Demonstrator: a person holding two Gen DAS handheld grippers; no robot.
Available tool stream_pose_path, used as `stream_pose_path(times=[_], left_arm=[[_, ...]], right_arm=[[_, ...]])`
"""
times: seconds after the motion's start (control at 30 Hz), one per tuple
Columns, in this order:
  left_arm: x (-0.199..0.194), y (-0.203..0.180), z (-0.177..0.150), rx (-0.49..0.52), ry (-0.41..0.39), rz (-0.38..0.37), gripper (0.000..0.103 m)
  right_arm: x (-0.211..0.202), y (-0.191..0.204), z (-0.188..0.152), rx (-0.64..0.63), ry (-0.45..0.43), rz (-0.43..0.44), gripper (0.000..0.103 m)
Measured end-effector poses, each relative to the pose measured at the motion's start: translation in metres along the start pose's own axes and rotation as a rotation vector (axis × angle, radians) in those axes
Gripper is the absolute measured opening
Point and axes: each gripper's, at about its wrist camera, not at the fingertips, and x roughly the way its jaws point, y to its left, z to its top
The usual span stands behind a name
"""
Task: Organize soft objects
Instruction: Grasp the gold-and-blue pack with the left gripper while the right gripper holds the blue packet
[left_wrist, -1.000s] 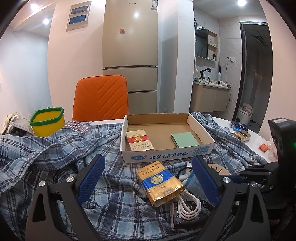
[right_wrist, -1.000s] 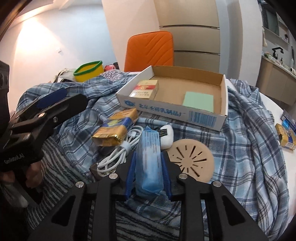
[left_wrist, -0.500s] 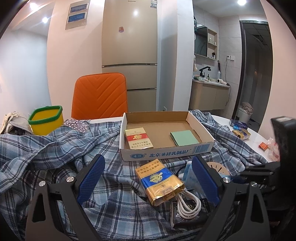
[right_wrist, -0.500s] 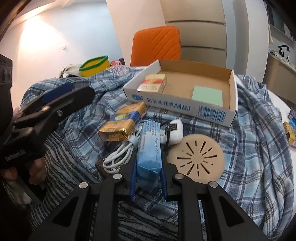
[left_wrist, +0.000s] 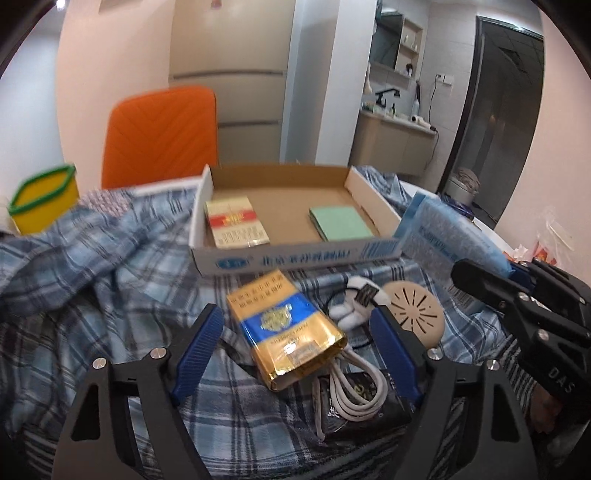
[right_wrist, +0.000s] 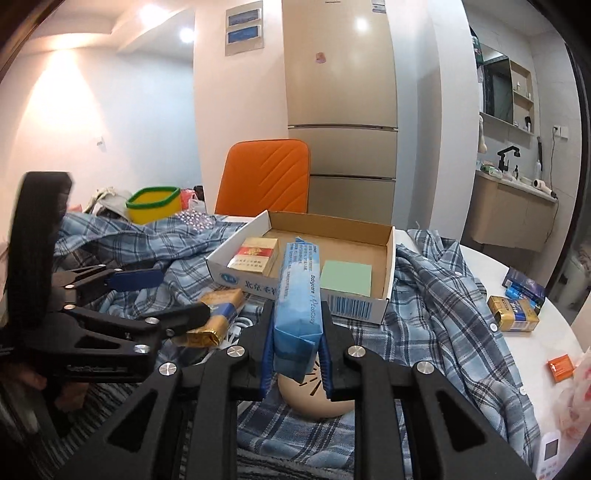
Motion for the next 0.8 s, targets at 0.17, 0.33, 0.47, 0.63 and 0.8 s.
stream_pose_path(times=[0.17,0.33,0.47,0.63,0.8], left_arm=[[0.016,0.002,-0.003,-0.024,0.086,0.001,0.081],[0.019,0.005,-0.006,-0.043,0.111,0.034,0.081],[0.014,0.015,-0.009,-0.095,0.113,0.059,0.076],[0.013,0.037,-0.011,-0.206,0.127,0.082,0.054],[0.013,0.036,-0.01,-0.206,0.137,0.092,0.056]], right_arm=[[0.004,0.0,-0.001,0.007,0.014,0.003,0.022],[0.005,-0.002,-0.002,0.013,0.02,0.005,0.022],[0.008,-0.001,-0.002,0.009,0.032,0.007,0.022],[0.011,-0.003,-0.002,0.022,0.039,0.008,0.022],[0.012,-0.003,-0.003,0.02,0.045,0.009,0.022]])
